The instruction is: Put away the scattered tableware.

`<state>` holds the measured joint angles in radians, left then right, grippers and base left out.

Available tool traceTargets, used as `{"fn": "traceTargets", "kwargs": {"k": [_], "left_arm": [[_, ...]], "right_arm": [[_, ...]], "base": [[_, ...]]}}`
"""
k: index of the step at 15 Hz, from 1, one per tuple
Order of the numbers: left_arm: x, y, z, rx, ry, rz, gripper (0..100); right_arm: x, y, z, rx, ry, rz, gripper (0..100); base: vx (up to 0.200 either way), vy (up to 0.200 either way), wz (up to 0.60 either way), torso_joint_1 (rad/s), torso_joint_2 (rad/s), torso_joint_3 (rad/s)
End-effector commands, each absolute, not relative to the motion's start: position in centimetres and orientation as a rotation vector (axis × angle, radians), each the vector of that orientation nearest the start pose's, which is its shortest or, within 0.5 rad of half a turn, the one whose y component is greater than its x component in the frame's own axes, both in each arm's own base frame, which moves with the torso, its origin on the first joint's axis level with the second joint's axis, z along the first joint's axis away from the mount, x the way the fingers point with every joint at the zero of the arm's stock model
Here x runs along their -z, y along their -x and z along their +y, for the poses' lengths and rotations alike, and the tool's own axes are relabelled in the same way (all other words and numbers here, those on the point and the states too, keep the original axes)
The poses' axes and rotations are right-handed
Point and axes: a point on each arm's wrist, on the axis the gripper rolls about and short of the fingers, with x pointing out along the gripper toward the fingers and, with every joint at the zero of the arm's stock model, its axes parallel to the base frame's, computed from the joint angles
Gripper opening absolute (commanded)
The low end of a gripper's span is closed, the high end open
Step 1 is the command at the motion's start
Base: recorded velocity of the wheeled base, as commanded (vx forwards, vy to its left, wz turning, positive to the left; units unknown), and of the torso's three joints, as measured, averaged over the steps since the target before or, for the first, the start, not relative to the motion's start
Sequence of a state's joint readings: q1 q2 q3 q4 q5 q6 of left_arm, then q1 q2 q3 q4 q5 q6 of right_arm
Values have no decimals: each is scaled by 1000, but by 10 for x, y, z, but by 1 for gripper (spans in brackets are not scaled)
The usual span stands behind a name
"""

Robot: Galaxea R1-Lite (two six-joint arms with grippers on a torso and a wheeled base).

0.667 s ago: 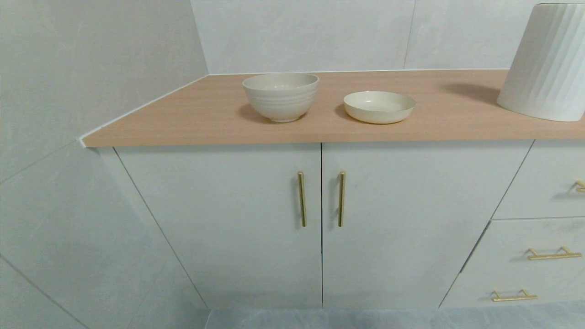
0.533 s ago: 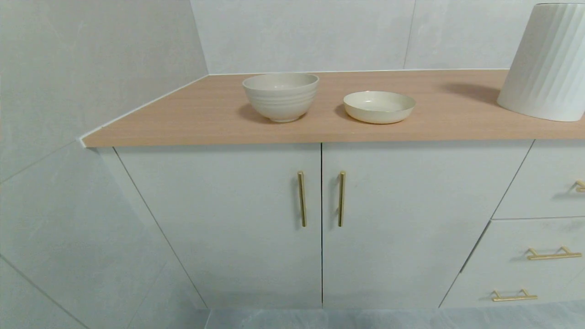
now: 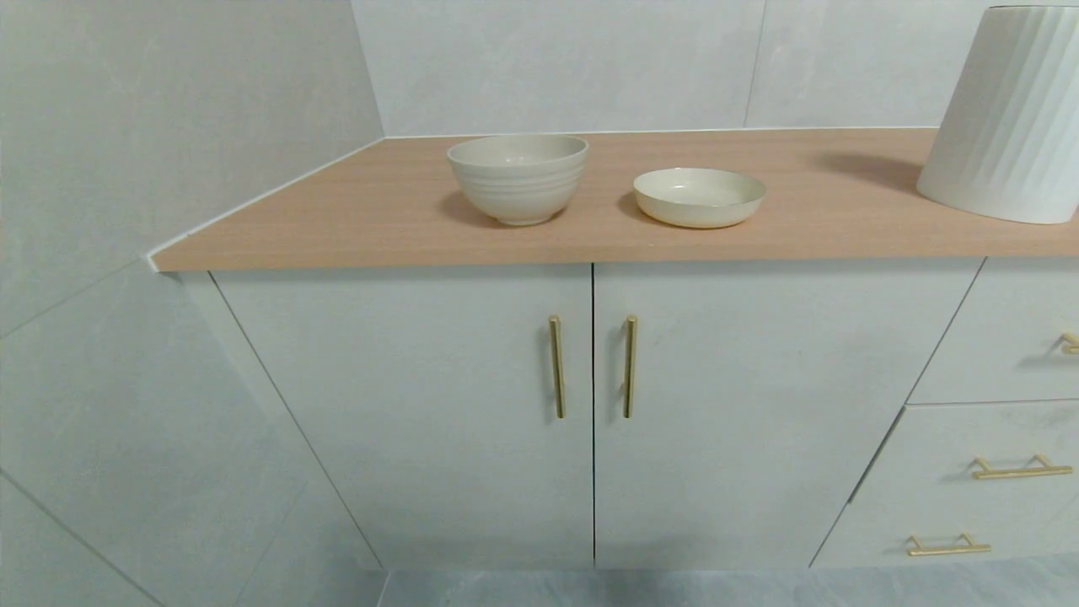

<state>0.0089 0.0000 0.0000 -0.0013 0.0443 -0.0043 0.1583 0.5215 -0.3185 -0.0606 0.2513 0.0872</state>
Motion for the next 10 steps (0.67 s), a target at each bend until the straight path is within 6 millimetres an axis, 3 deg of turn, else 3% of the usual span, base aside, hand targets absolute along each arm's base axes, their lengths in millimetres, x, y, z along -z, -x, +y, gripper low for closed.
{"fn": "traceTargets", "kwargs": {"k": [1, 2, 3, 4, 6, 10], "left_arm": [[-76, 23, 1, -54, 5, -2, 100], [-76, 23, 1, -54, 5, -2, 100], [-76, 23, 1, -54, 5, -2, 100], [-76, 23, 1, -54, 6, -2, 100], [-76, 23, 1, -54, 6, -2, 100], [-76, 23, 1, -54, 5, -2, 100]], "right_arm": [[-189, -147, 61, -652, -49, 408, 100], [-188, -171, 75, -676, -46, 432, 100], [-188, -176, 79, -684, -43, 437, 100], [-191, -205, 111, -757, -57, 469, 100], [-197, -232, 139, -828, -119, 492, 100], [-195, -280, 174, -856, -178, 507, 100]], "base": [[0, 0, 0, 0, 0, 0], [0, 0, 0, 0, 0, 0], [0, 0, 0, 0, 0, 0], [0, 0, 0, 0, 0, 0], [0, 0, 0, 0, 0, 0], [0, 0, 0, 0, 0, 0]]}}
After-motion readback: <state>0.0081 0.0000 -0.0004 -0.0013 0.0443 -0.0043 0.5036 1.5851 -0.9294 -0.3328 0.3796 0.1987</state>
